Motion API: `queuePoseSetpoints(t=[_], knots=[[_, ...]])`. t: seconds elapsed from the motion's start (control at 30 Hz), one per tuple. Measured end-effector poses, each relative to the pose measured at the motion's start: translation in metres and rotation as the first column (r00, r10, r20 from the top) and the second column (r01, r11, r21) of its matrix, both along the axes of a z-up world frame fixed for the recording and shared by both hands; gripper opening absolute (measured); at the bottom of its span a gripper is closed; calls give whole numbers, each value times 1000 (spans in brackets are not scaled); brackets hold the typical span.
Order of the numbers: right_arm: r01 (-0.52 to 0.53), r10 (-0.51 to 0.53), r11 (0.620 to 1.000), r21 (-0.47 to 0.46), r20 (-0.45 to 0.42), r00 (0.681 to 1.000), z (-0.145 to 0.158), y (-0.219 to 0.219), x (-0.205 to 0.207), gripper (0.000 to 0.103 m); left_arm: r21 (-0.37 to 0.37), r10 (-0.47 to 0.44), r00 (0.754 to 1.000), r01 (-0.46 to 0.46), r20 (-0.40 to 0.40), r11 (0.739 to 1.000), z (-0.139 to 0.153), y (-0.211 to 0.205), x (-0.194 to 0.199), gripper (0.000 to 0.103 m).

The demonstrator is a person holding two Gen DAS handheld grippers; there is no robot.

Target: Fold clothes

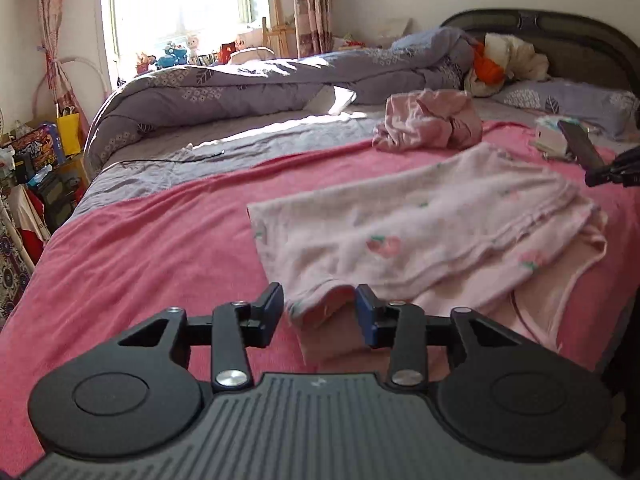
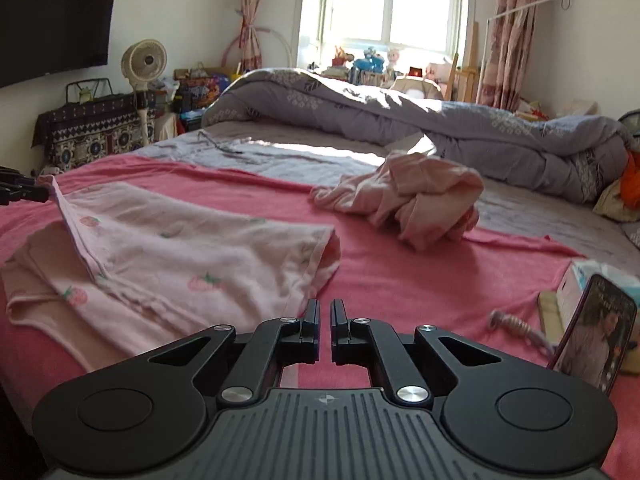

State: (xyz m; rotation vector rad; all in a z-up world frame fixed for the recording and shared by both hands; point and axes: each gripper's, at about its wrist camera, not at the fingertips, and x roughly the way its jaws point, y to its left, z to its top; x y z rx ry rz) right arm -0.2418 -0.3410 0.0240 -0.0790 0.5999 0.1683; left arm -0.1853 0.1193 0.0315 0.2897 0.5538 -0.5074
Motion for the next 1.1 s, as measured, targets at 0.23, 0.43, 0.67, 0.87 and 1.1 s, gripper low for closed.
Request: queuePoseSetpoints(t=[0.23,0.43,0.67,0.87,1.1], knots=[[88,-89,955,282,-7,996,-13,-17,-14,52,21,49,996,-51,70,998,6,-7,-40,92],[135,-143,894,427,-14,990,-11,-29,10,59,-436,168,974,-218,-151,873,26,43,4,99],[108,-111,909,404,-16,994,-21,-6,23,59,-542,182,867,-440,-464,716,-4,69,69,99],[85,-89,933,349,-7,996,-17,7,27,58,-521,151,902,-364,-405,772,-6,47,62,72],[90,-84,942,323,-31,996,-18,12,34,55,-491,178,889,-388,-421,780,-13,40,65,53]])
